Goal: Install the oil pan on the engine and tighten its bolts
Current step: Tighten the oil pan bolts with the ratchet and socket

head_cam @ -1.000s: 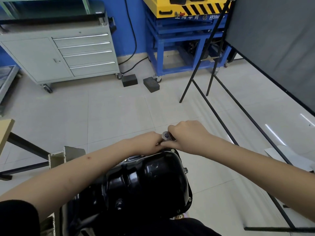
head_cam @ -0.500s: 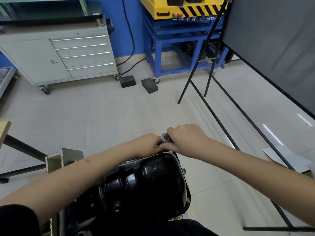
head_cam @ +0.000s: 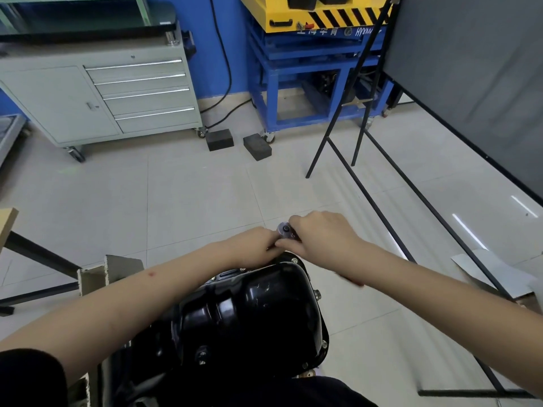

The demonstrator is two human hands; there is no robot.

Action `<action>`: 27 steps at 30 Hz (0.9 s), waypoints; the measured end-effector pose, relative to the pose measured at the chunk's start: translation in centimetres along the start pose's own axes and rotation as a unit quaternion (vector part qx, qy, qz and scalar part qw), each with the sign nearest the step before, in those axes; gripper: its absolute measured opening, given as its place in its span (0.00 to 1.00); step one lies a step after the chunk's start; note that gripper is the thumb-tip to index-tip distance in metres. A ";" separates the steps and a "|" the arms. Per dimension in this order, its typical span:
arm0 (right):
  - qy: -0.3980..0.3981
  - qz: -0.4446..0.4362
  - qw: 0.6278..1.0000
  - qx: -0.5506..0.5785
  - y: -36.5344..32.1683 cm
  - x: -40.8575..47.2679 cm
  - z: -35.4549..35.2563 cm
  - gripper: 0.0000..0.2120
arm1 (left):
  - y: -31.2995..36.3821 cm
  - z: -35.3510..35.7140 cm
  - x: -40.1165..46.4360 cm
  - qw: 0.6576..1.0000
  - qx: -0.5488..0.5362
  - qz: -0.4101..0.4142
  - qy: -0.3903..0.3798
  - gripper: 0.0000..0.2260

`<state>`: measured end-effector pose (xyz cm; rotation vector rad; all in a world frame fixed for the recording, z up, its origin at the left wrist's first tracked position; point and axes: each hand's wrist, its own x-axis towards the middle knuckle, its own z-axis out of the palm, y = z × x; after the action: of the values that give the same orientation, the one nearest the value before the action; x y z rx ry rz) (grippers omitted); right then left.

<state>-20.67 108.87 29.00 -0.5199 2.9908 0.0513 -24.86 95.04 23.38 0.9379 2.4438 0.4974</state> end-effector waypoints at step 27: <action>-0.003 -0.027 0.999 0.026 1.3 0.3 0.5 0.19 | 0.3 -0.6 0.3 0.999 0.043 -0.016 -0.026 0.12</action>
<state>-21.31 109.98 28.45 -0.5948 2.9620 -0.0287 -25.22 95.35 23.99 0.9335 2.4453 0.3561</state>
